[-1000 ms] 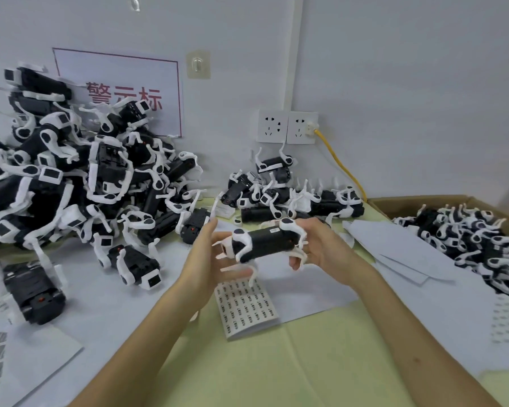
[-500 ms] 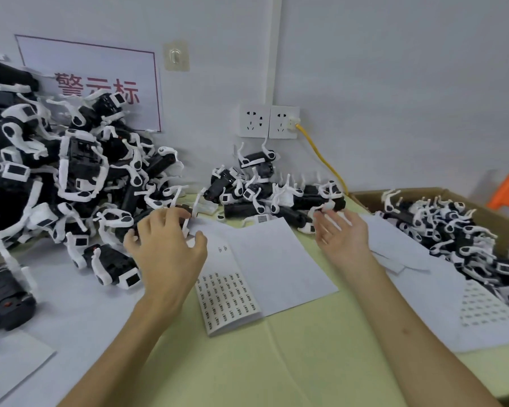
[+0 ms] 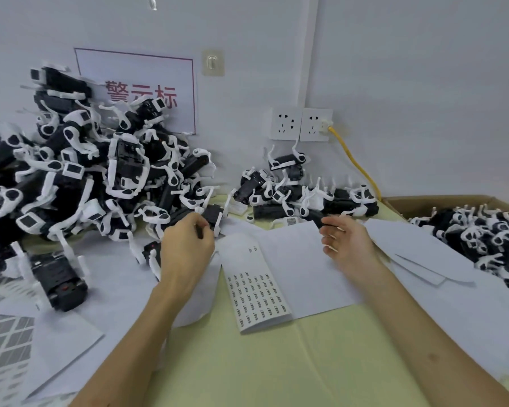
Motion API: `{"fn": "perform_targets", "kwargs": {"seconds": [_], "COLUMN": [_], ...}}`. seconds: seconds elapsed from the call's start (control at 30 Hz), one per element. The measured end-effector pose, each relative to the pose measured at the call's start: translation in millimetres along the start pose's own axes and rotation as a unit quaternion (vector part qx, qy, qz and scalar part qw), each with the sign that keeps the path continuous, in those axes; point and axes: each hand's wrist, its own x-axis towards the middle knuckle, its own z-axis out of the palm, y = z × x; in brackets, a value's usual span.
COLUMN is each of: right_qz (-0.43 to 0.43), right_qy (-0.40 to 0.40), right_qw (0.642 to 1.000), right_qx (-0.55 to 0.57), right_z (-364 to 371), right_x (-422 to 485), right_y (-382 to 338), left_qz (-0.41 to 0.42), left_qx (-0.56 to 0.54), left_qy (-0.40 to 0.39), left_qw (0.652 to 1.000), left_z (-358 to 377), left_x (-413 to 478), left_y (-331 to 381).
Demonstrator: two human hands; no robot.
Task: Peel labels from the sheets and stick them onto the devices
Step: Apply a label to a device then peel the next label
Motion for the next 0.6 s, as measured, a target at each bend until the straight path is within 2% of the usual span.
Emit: {"fn": "perform_targets", "kwargs": {"seconds": [0.1, 0.2, 0.27, 0.37, 0.47, 0.6], "right_qz": [0.001, 0.019, 0.049, 0.106, 0.148, 0.140], "right_qy": [-0.046, -0.137, -0.225, -0.353, -0.406, -0.402], "right_qw": [0.998, 0.990, 0.972, 0.922, 0.891, 0.899], "right_qx": [-0.036, -0.039, -0.048, -0.115, -0.139, -0.100], "right_z": [6, 11, 15, 26, 38, 44], "right_x": [-3, -10, -17, -30, -46, -51], "right_y": [4, 5, 5, 11, 17, 22], "left_qz": [0.082, 0.202, 0.285, 0.381, 0.430, 0.432], "left_qx": [-0.076, -0.137, -0.162, -0.177, -0.180, -0.168], "left_qy": [0.047, 0.063, 0.054, 0.017, -0.039, -0.082], "left_qw": [0.993, 0.968, 0.943, 0.907, 0.884, 0.882], "left_z": [-4, -7, -6, 0, 7, 6], "left_x": [-9, -27, -42, -64, -79, -80], "left_y": [20, 43, 58, 73, 76, 75]}}
